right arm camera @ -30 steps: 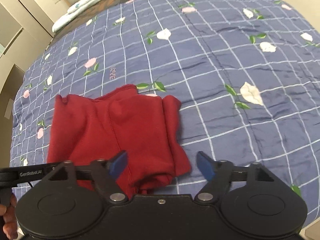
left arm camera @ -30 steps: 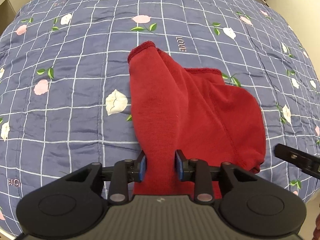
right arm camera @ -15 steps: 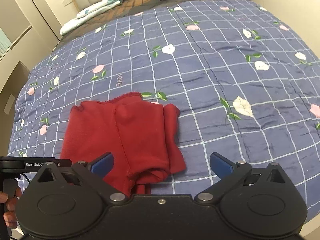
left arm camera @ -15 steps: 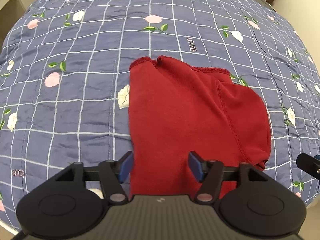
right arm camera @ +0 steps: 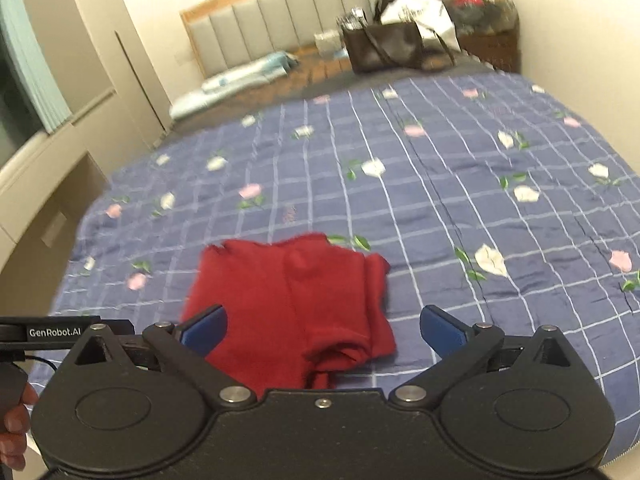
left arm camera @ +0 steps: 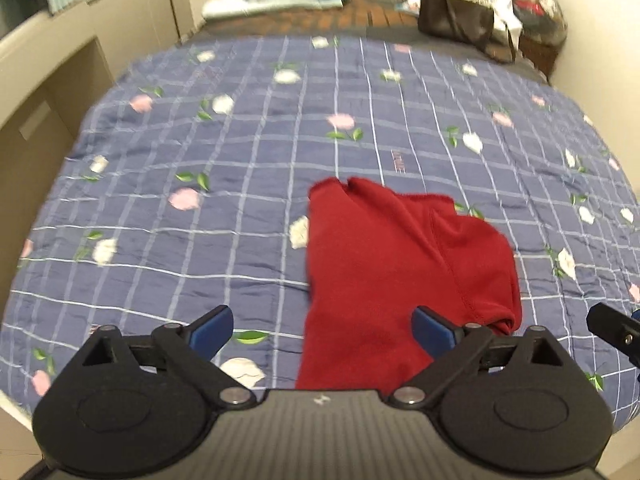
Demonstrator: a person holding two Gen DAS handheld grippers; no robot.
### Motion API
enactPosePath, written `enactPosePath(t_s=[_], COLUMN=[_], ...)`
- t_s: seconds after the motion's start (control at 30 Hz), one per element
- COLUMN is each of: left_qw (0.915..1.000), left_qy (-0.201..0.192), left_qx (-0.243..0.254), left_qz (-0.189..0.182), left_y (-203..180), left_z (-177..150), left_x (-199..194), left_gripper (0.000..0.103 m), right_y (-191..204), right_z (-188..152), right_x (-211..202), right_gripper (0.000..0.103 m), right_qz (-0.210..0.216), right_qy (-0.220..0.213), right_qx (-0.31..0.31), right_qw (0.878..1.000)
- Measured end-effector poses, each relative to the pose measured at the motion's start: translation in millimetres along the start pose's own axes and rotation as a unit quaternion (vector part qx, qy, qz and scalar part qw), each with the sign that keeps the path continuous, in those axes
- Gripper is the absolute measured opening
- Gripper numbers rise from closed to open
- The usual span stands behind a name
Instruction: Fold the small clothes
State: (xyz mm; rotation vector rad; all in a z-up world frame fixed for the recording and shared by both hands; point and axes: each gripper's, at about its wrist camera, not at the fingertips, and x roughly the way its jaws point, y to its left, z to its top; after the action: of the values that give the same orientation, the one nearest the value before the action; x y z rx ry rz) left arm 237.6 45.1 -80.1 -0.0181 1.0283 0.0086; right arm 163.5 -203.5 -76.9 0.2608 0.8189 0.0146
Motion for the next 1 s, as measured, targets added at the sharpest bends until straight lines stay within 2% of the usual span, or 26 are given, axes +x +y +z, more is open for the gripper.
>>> enactPosePath(t_s=[0.23,0.47,0.73,1.0], left_qw=[0.9977,0.9933,0.9923,0.9928], left_qy=[-0.06,-0.106,-0.112,-0.112], left_qx=[-0.03,-0.043,-0.045,-0.023], left_qz=[0.009,0.014,0.028,0.034], left_y=[9.5,14.9,20.6,29.5], left_z=[-34.7,-77.8,-119.5,-150.0], left_x=[-61.0,-105.2,-136.2,-154.5], left_gripper=[0.102,0.102,0.103,0.103], right_y=[14.1,16.8,17.5,20.5], right_z=[-14.7,-38.5,-59.4,-82.6], right_x=[-44.1,-79.4,-115.4,-138.8], right_gripper=[0.102,0.102,0.102,0.102], right_qz=[0.017,0.027,0.039,0.053], right_qy=[-0.032,-0.044,-0.042,-0.02], right_qx=[-0.035,-0.051,-0.062,-0.074], right_qw=[0.999,0.997,0.996,0.996])
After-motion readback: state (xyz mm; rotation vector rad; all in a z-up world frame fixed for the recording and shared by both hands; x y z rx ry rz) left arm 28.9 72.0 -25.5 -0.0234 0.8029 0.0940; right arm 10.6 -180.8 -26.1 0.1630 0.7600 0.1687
